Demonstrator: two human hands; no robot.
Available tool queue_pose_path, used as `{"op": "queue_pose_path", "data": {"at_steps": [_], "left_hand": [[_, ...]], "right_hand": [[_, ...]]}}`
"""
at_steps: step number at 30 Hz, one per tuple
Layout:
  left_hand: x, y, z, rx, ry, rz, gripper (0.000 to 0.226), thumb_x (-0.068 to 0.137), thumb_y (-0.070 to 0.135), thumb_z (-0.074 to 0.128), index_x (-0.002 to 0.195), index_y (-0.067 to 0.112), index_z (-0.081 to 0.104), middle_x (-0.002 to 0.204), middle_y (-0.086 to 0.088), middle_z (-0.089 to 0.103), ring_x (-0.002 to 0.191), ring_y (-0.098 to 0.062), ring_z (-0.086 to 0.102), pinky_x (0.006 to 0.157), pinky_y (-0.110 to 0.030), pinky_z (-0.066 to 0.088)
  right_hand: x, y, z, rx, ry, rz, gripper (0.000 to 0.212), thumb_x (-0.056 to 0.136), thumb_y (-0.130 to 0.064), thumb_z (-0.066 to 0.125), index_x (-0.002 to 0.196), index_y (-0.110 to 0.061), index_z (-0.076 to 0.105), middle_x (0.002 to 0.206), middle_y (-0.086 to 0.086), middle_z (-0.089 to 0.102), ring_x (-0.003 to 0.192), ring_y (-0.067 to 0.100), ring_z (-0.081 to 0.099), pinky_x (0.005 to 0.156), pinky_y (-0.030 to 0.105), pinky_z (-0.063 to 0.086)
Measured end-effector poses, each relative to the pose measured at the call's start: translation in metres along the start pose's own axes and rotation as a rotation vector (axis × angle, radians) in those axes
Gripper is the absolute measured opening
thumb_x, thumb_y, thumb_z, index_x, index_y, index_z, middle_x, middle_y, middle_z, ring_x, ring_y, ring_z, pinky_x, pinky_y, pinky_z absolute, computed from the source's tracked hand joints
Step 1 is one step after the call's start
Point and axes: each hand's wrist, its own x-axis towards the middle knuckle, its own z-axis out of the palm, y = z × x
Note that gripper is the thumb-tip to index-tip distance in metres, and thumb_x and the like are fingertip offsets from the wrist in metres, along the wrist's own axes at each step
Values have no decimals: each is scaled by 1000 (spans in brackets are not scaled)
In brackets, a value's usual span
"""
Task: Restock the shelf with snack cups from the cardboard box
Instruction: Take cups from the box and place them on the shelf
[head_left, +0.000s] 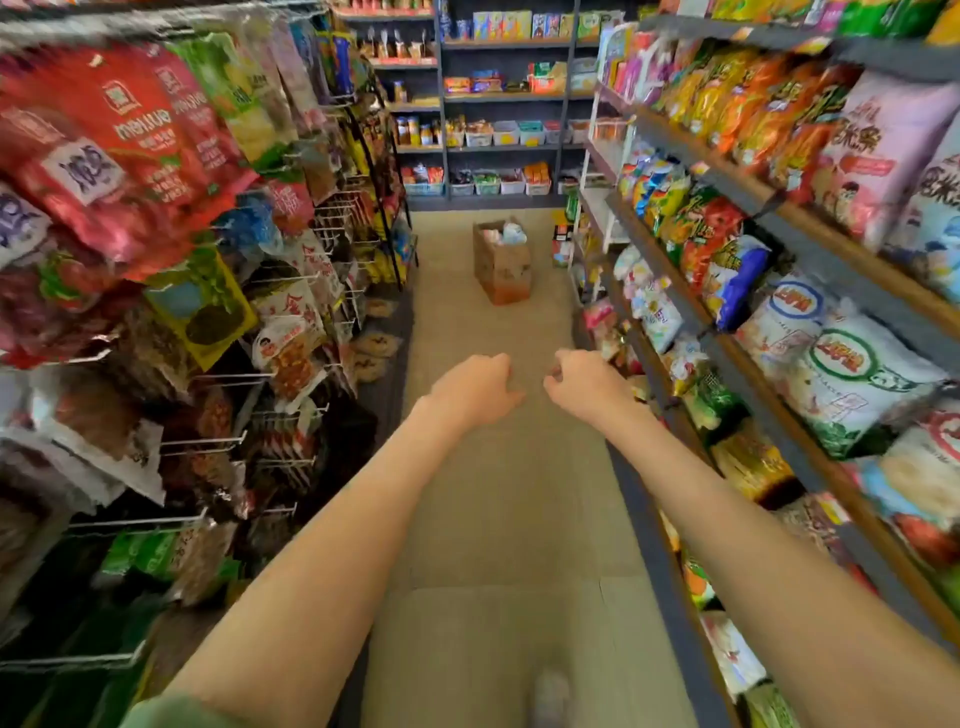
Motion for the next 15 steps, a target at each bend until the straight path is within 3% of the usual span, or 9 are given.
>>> {"op": "queue_pose_path", "data": {"at_steps": [4,10,15], "left_hand": [[82,-23,28,-31,-76,-80,40,92,35,53,121,8,52,115,-14,63,109,-31,58,88,-35,48],[231,-57,52,-92,-333,-172,35,93,33,52,119,9,57,120,-13,62,113,-29,55,89,-32,45],[345,-101,40,-114,-324,-250,29,94,27,48,112,8,60,114,-16,63,110,-31,57,89,-33,47]], "right_hand": [[79,31,33,27,-78,53,32,93,-27,46,117,-8,55,122,16,58,114,33,55,89,38,47],[230,67,69,76,-236,102,25,91,-23,48,108,-6,57,118,17,58,111,35,56,85,37,46],[361,74,82,76,-329,54,25,90,-22,49,103,-4,60,113,20,61,107,36,58,87,38,49]]}}
